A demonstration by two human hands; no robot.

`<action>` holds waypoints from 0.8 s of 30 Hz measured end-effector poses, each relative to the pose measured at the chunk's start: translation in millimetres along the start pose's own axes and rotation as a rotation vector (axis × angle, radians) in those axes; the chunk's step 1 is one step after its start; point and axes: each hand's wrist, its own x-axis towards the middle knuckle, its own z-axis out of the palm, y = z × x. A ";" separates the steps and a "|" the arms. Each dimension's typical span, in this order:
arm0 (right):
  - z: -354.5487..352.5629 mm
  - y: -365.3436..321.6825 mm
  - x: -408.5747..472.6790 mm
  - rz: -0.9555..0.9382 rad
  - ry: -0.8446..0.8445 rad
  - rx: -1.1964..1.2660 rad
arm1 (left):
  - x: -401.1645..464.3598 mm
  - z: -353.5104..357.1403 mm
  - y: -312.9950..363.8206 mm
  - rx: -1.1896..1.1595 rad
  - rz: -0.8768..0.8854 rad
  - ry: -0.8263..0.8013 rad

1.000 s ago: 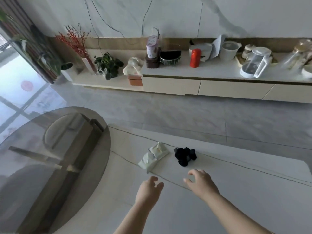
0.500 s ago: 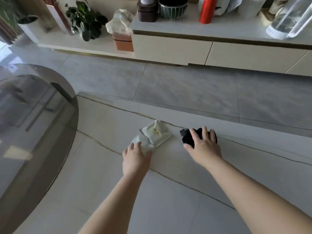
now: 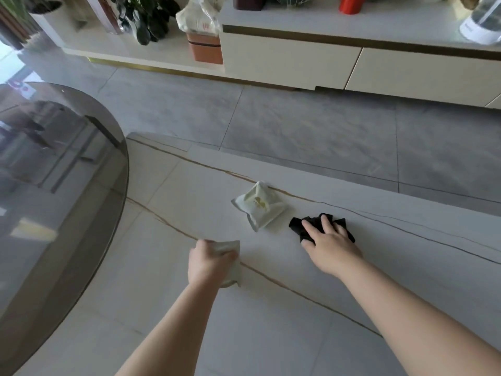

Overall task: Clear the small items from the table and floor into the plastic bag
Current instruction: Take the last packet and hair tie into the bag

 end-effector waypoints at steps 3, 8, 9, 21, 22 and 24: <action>-7.1 2.9 3.1 -0.018 -0.010 0.017 | 2.3 -8.6 20.4 -0.215 0.021 -0.027; -11.3 9.2 6.2 -0.018 0.040 0.050 | 25.1 -6.4 77.8 -0.262 0.200 -0.128; -9.5 10.0 7.1 -0.016 0.060 0.053 | 31.4 -0.9 86.4 -0.236 0.235 -0.117; 12.4 19.3 15.8 -0.019 0.233 0.163 | 36.7 53.9 72.5 0.206 0.311 0.034; 15.8 17.9 11.3 -0.007 0.236 0.179 | 30.8 53.4 68.0 0.138 0.284 0.016; 27.0 13.4 -3.3 0.014 0.264 0.168 | 15.5 52.1 56.3 -0.004 0.216 -0.031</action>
